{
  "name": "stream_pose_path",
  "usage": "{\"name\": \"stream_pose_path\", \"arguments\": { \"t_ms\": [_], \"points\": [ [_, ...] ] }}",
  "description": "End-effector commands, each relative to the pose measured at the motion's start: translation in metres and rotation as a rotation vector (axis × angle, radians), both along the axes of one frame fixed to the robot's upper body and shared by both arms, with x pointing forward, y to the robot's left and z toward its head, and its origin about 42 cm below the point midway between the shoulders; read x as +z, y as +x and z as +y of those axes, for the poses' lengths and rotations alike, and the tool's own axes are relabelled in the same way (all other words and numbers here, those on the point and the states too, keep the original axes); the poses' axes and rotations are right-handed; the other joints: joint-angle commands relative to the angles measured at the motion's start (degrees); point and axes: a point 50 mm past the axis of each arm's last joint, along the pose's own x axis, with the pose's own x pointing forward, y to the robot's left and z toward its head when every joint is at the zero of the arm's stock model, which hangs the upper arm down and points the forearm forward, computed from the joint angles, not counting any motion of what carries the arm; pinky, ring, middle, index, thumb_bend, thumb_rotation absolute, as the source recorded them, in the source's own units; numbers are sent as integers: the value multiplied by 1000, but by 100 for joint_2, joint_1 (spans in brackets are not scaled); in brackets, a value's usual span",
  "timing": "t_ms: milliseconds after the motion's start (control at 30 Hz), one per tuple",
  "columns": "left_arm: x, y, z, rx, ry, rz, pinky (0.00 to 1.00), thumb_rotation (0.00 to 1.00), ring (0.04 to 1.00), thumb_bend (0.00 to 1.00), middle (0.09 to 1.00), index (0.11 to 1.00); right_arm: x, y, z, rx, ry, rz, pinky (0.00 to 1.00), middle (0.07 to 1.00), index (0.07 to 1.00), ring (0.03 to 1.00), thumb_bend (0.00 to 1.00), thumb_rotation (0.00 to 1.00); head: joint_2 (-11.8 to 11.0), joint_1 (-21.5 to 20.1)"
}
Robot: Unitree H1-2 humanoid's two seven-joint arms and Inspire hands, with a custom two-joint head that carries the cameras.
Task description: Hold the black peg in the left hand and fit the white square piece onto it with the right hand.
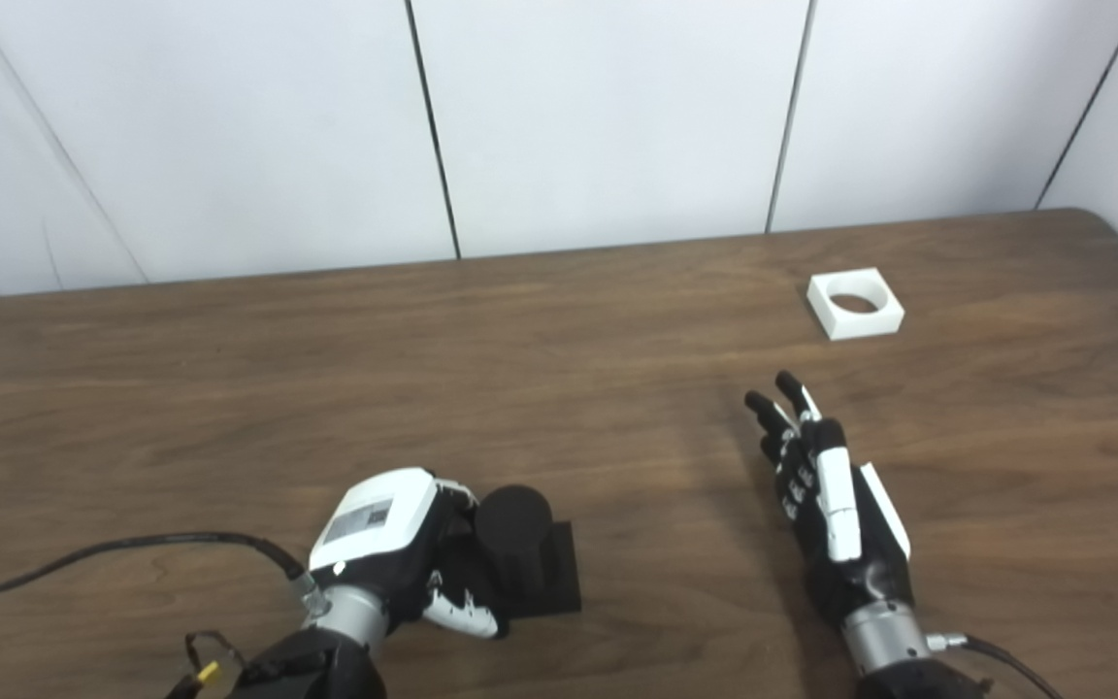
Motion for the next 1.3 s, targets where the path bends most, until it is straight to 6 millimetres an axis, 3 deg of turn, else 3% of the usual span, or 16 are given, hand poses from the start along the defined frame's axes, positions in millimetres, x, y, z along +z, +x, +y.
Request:
{"name": "stream_pose_path", "arguments": {
  "t_ms": [0,300,1267],
  "points": [
    [-2,-6,-13,41,-41,56,1000,52,967,521,855,486,9,-3,4,-6,24,-43,1000,906,980,974,694,1000,10,37],
    [-4,-7,-14,110,-78,56,1000,52,946,522,838,483,11,-4,-1,-8,14,-30,1000,906,974,968,680,1000,23,100],
    [-8,-4,-17,98,-66,60,1000,53,944,523,843,483,12,-6,-12,-10,1,-33,1000,908,981,969,687,1000,-21,159]
  ]
}}
